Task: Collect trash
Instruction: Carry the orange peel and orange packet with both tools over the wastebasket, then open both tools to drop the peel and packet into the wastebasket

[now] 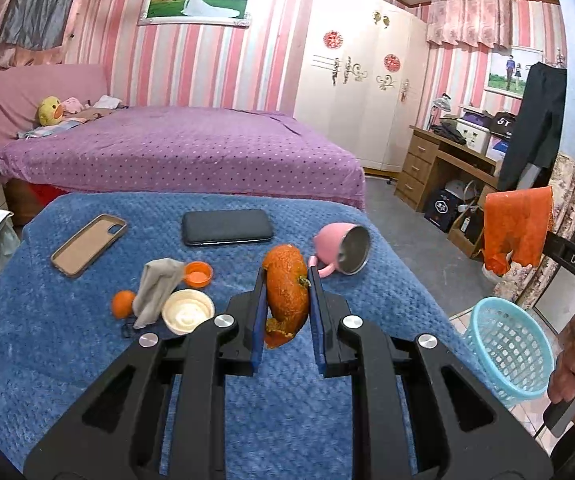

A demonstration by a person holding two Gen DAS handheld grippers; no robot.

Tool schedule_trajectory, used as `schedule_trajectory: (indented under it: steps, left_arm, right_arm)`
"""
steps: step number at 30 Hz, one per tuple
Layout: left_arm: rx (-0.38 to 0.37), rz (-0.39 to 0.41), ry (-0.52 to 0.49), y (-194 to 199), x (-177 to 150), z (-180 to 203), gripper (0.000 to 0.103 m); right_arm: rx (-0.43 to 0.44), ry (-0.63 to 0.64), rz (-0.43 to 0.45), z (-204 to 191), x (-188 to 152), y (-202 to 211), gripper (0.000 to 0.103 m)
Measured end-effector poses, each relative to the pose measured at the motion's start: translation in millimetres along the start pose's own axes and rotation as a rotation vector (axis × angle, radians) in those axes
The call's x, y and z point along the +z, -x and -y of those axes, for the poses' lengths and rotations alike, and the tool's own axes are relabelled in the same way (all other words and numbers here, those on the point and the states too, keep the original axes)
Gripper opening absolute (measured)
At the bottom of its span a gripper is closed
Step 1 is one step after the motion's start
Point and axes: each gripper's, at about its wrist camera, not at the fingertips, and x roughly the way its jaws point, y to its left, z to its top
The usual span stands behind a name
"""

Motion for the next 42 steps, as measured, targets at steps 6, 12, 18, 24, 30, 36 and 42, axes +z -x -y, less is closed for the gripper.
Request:
schedule_trajectory:
  steps: [6, 12, 18, 24, 30, 36, 42]
  left_arm:
    - [-0.020, -0.001, -0.039, 0, -1, 22, 0.018]
    - [-0.072, -0.021, -0.077, -9, -3, 66, 0.018]
    - [-0.183, -0.034, -0.103, -23, -7, 133, 0.018]
    - [-0.299, -0.061, -0.154, -35, -18, 207, 0.018]
    - [-0.383, -0.095, -0.209, -45, -35, 266, 0.018]
    - [-0.409, -0.132, -0.228, -60, -47, 300, 0.018]
    - [-0.417, -0.156, -0.243, -70, -58, 317, 0.018]
  right_arm:
    - [-0.047, -0.060, 0.025, 49, 8, 16, 0.004]
    - [-0.137, -0.105, 0.060, 94, 13, 42, 0.004]
    - [-0.187, -0.147, 0.060, 135, 14, 57, 0.004]
    - [-0.229, -0.168, 0.060, 168, 17, 73, 0.004]
    - [-0.260, -0.154, 0.023, 186, 14, 80, 0.005]
    - [-0.306, -0.165, -0.038, 214, 5, 82, 0.030]
    - [-0.325, -0.191, -0.031, 232, 2, 89, 0.064]
